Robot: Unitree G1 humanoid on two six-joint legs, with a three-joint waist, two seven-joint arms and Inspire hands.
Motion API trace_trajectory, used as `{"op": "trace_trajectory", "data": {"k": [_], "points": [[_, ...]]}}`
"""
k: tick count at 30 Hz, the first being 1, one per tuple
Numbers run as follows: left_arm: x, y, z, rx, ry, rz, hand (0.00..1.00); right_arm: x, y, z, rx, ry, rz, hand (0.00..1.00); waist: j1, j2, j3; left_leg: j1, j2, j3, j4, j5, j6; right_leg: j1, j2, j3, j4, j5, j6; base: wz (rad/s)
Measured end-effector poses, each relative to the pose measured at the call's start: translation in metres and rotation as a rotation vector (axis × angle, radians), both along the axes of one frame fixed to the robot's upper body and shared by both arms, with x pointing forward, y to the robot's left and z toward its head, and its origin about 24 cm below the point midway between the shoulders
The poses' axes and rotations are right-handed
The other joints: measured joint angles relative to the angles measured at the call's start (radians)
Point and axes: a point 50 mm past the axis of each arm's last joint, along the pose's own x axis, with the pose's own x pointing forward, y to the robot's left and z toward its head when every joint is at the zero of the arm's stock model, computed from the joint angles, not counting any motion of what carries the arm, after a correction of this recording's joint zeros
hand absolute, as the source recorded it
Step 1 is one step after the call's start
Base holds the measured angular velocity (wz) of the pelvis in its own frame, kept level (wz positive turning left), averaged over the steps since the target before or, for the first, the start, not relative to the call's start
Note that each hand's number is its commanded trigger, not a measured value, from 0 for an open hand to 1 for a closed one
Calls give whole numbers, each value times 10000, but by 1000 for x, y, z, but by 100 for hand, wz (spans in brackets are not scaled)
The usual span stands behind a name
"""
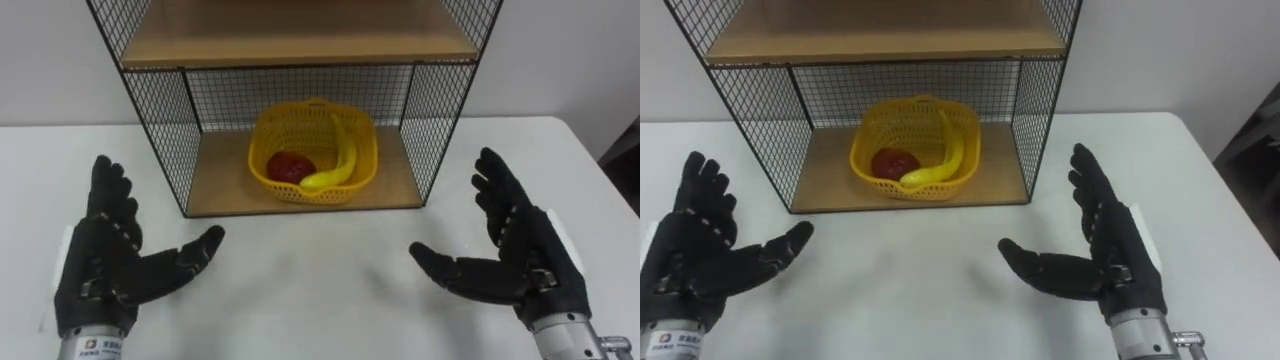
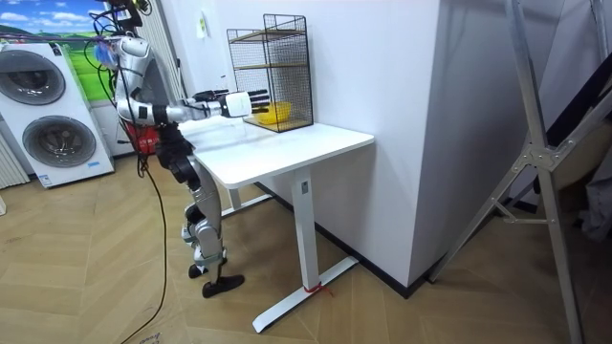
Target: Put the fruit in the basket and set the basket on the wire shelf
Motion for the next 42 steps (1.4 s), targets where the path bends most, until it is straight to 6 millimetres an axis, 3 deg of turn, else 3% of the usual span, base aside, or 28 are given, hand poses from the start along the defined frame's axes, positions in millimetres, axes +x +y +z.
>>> {"op": "trace_trajectory", "data": {"k": [5, 8, 13, 16, 17, 19, 22, 24, 31, 33, 35, 37, 38, 40, 42], "points": [[3, 19, 18, 364, -762, 1690, 0, 10, -13, 13, -1021, -806, -1174, 0, 34, -63, 10, -78, 1, 3, -17, 20, 25, -3, 14, -53, -35, 69, -32, -1], [5, 45, 51, 1170, -2150, 3379, 0, 12, -39, 38, -2150, -1884, -2700, 0, 213, -19, 57, -116, 16, 33, -10, 25, 27, -15, 13, -115, -40, 161, -50, -4], [-20, 96, 137, 3589, -6047, 7066, 0, -1, -101, 118, -4070, -5627, -6280, 0, 209, 36, 64, -263, 0, -63, 42, 21, 27, -153, -10, -183, -56, 115, -36, 6], [-38, 122, 167, 3878, -7210, 8551, 0, -15, -125, 141, -3478, -6925, -7845, 0, 241, 35, 67, -312, 3, -111, 36, 24, 21, -145, -12, -225, -46, 105, -47, 6], [-46, 135, 177, 3678, -7543, 9254, 0, -22, -143, 146, -2750, -7198, -8765, 0, 214, 19, 65, -315, -3, -131, 34, 23, 21, -150, -25, -250, -49, 96, -46, 4], [-60, 152, 181, 2877, -7678, 10275, 0, -36, -170, 143, -1327, -7232, -10391, 0, 222, -29, 53, -354, -23, -151, 66, 13, 15, -260, -54, -252, -3, -19, -15, 7], [-79, 192, 150, 1393, -5870, 12690, 0, -71, -214, 115, 1500, -6349, -13932, 0, 180, 1, 7, -468, -65, -340, 108, -16, -25, -284, -82, -378, 7, -48, -17, 17], [-86, 206, 126, 482, -4607, 13669, 0, -82, -225, 99, 2540, -5682, -15174, 0, 173, 78, -22, -464, -66, -353, 110, -13, -23, -265, -80, -445, -8, -51, -17, 5], [-126, 233, 51, -1768, -953, 16011, 0, -108, -241, 49, 4934, -3543, -17388, 0, -27, 222, -28, -478, -77, -354, 93, -17, -34, -286, -116, -474, 145, -103, -42, 0], [-154, 237, 17, -2744, 535, 16937, 0, -133, -247, 19, 6085, -2515, -18753, 0, -45, 218, -31, -530, -78, -367, 98, -18, -35, -334, -124, -489, 140, -121, -45, 0], [-180, 232, -11, -3786, 1692, 17877, 0, -158, -245, -2, 6293, -1455, -19790, 0, -51, 279, -69, -592, -79, -377, 111, -20, -35, -392, -133, -513, 138, -122, -43, 2], [-220, 212, -45, -5079, 2856, 19170, 0, -196, -237, -28, 7053, -633, -21143, 0, -61, 350, -123, -620, -83, -393, 116, -21, -34, -397, -212, -494, 145, -142, -33, 5], [-229, 206, -53, -5284, 3211, 19467, 0, -206, -233, -35, 7271, -399, -21557, 0, -49, 347, -127, -616, -85, -406, 116, -22, -35, -395, -212, -480, 164, -166, -25, 6], [-257, 178, -80, -5792, 4633, 20138, 0, -240, -208, -69, 7667, 1148, -22939, 0, -42, 311, -147, -574, -62, -412, 119, -29, -53, -353, -200, -489, 162, -204, -25, 2], [-272, 155, -97, -6250, 5551, 20420, 0, -256, -185, -92, 7572, 2639, -23547, 0, -69, 295, -145, -503, -41, -412, 147, -50, -86, -249, -192, -506, 169, -299, 46, 2]]}}
